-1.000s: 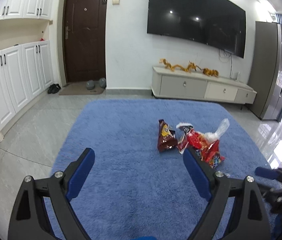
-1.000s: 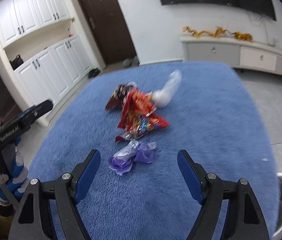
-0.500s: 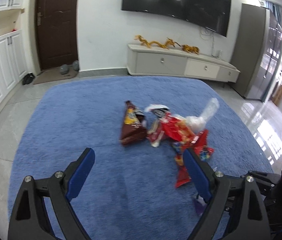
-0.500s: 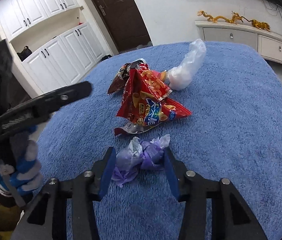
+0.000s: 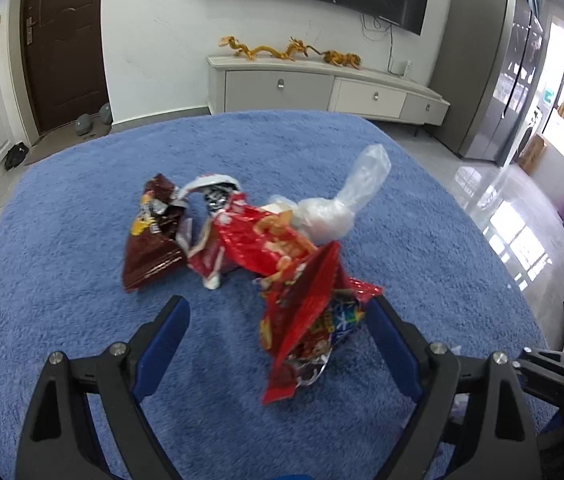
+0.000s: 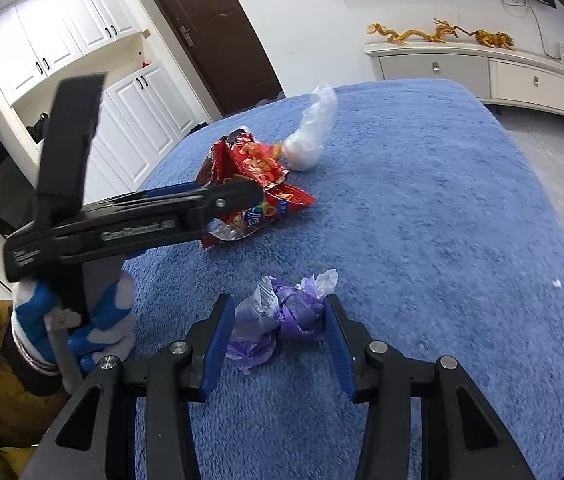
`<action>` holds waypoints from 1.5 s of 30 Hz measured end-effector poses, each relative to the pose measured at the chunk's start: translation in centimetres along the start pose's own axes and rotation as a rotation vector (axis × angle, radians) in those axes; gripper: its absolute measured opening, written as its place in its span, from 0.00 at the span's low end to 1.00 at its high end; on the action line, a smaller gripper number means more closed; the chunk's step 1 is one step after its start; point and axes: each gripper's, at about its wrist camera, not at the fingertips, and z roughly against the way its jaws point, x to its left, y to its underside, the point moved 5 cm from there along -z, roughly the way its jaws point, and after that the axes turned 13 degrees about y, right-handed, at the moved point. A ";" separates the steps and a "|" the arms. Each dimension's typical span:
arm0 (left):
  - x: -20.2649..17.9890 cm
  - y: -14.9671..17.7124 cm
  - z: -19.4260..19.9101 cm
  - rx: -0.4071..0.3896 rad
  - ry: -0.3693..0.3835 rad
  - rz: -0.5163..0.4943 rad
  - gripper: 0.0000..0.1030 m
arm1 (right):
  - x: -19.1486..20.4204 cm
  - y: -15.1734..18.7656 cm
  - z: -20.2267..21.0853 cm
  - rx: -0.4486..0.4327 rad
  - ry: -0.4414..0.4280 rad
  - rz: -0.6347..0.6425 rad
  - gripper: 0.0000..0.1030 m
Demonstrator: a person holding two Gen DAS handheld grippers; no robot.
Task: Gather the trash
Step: 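Lower the left tool around the red chip bag while the right tool lowers around the purple wrapper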
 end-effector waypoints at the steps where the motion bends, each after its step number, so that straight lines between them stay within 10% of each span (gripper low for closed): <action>1: -0.1 -0.1 -0.2 0.003 -0.004 -0.004 0.87 | 0.0 0.1 0.1 -0.002 0.002 -0.003 0.42; 45: -2.3 1.1 0.1 -0.006 -0.048 -0.021 0.78 | -5.0 1.7 6.8 -0.090 0.115 -0.121 0.40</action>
